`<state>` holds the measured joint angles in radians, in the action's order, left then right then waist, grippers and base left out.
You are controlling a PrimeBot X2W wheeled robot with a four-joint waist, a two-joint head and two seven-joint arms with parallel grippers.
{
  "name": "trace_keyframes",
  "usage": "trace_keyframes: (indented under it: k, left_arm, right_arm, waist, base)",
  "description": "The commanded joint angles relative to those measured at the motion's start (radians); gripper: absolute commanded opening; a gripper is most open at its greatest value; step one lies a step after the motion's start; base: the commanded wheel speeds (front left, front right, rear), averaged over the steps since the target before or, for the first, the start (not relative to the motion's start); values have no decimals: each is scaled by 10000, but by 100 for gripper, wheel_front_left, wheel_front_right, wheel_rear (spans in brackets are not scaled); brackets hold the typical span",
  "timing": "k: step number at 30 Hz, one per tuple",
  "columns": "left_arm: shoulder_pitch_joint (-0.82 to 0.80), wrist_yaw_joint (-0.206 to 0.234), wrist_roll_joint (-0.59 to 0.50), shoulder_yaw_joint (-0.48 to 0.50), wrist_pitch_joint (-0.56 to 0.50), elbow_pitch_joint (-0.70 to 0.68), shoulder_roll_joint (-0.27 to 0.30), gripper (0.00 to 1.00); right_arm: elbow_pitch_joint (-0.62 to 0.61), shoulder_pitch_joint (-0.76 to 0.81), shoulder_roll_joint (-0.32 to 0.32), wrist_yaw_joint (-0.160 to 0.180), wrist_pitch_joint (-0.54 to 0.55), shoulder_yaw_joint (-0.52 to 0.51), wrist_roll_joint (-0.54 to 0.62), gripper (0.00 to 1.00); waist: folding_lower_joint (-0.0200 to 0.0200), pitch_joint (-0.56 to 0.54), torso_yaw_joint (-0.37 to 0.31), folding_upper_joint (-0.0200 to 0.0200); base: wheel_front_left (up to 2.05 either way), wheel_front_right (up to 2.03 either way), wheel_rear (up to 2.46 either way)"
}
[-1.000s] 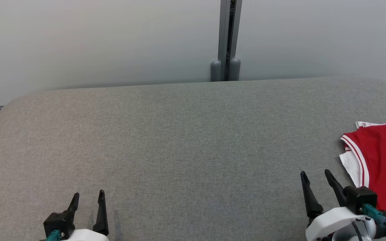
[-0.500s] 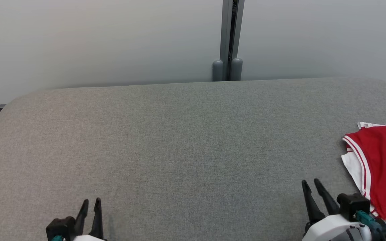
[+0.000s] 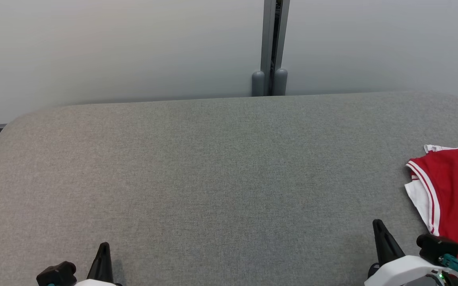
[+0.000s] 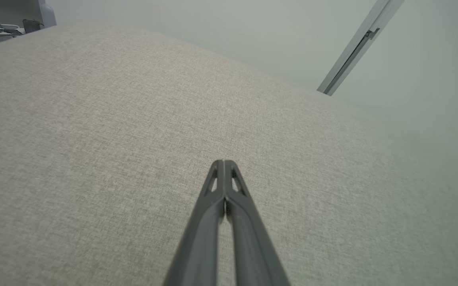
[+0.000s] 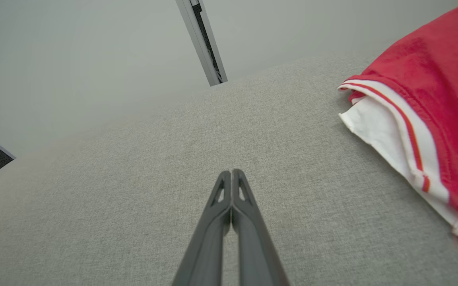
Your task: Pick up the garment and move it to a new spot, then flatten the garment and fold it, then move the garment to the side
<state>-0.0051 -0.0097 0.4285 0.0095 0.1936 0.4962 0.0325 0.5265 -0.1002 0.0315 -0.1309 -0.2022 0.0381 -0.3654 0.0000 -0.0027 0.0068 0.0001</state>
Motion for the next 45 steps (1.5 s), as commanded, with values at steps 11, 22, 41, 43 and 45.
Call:
trace_keyframes:
  k: [11,22,41,43,45]
  left_arm:
    - [-412,-247,1963,185,-461,-590,107,0]
    - [-526,-407,3558,325,-881,-915,122,0]
    - [-694,-638,5787,527,-1483,-1359,145,0]
    - [-712,-652,6017,546,-1535,-1401,147,0]
    - [-731,-679,6235,567,-1597,-1446,149,0]
  right_arm:
    - [-650,-164,93,1,501,-261,-2071,0]
    - [-1013,-159,115,0,927,-470,-3749,0]
    - [-1522,-155,146,1,1543,-760,-6103,0]
    - [-1572,-155,149,1,1604,-791,-6338,0]
    - [-1616,-154,152,1,1662,-818,-6570,0]
  waist:
    - [0,6,-7,-1]
    - [0,12,-13,-1]
    - [0,21,-24,-1]
    - [0,22,-25,-1]
    - [0,23,-26,-1]
  base:
    - [0,0,0]
    - [0,0,0]
    - [0,0,0]
    - [0,0,0]
    - [0,0,0]
